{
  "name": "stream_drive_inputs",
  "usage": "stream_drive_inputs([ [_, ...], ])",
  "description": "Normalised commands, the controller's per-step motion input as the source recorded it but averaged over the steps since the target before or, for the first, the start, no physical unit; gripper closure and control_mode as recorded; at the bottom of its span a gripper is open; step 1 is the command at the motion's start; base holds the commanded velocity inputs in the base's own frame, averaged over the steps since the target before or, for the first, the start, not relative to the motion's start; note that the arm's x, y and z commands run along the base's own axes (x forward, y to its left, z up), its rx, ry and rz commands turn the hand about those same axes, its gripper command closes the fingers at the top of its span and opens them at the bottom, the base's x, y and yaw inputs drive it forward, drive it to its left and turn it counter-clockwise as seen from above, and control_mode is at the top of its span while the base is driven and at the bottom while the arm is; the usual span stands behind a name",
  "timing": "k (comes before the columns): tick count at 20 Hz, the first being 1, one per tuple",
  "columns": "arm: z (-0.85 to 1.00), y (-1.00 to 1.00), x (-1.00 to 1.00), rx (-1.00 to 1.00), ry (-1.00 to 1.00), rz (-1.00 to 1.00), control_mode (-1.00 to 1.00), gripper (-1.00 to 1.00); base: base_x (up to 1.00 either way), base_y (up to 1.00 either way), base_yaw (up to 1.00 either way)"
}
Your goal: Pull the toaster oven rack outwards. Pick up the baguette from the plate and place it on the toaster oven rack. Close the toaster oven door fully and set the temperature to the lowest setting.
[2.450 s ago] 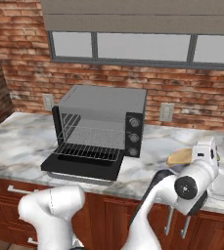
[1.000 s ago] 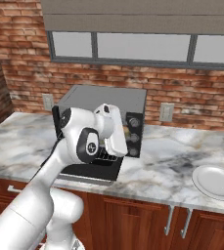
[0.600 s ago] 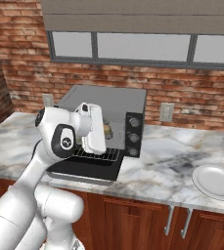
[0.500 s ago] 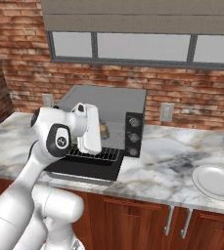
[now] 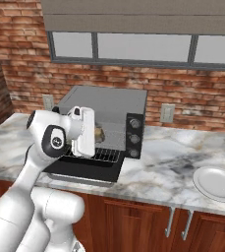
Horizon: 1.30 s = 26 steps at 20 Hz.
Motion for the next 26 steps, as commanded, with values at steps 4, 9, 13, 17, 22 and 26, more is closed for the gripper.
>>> stream_drive_inputs([
  [4,-0.29,0.00,0.08,0.17,-0.04,0.02,-1.00,1.00,0.00,0.00,0.00],
  [9,-0.33,0.00,0.17,0.16,-0.06,0.07,-1.00,1.00,0.00,0.00,0.00],
  [13,-0.24,0.00,0.31,0.06,-0.07,0.10,-1.00,1.00,0.00,0.00,0.00],
  [17,-0.21,0.04,0.35,0.00,-0.05,0.12,-1.00,1.00,0.00,0.00,0.00],
  [22,-0.35,0.15,0.24,0.00,0.00,0.07,-1.00,1.00,0.00,0.00,0.00],
  [26,-0.35,0.41,0.06,0.00,0.04,0.00,-1.00,1.00,0.00,0.00,0.00],
])
